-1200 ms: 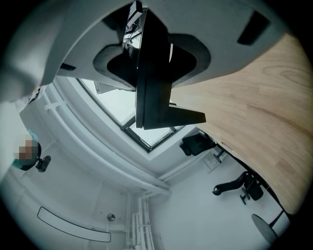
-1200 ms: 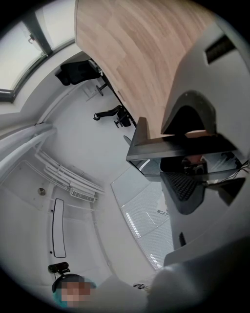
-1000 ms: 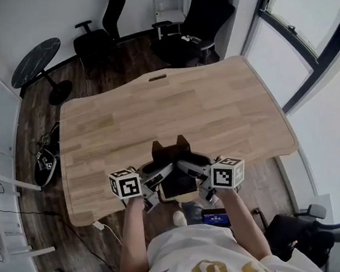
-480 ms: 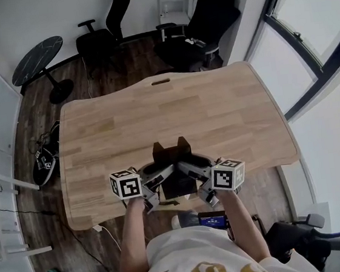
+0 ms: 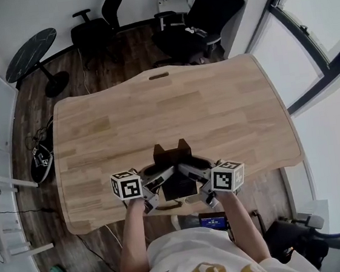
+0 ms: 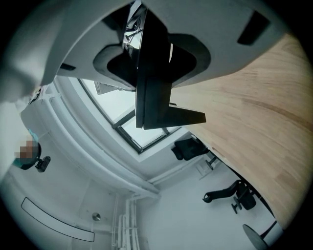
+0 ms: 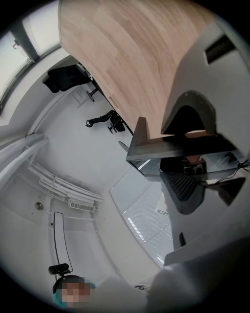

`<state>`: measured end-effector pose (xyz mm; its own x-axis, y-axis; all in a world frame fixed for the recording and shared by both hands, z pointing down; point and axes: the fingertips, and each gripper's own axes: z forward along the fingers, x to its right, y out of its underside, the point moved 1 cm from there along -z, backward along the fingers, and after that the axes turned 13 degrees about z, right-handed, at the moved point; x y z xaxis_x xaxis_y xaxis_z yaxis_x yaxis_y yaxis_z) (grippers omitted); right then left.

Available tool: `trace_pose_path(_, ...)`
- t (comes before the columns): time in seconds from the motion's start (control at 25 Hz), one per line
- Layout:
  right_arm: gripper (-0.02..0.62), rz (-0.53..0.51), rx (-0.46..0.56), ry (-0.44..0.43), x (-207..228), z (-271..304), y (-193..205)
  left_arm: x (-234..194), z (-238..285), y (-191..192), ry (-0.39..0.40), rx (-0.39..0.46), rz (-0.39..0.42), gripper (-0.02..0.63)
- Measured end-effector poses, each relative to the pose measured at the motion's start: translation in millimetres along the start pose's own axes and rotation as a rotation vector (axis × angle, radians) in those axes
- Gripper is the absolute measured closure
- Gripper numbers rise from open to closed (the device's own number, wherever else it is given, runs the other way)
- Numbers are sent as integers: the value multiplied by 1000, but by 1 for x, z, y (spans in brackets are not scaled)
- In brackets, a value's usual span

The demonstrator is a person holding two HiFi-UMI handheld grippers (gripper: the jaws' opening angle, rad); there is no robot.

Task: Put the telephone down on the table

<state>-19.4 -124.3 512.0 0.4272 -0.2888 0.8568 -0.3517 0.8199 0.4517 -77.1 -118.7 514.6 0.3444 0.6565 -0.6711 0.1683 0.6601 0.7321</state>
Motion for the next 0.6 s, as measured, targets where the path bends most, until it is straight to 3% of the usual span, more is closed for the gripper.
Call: trace_pose_path(0.6, 374, 97, -38, 50, 62, 27, -20, -62, 33, 7, -13, -45, -92, 414)
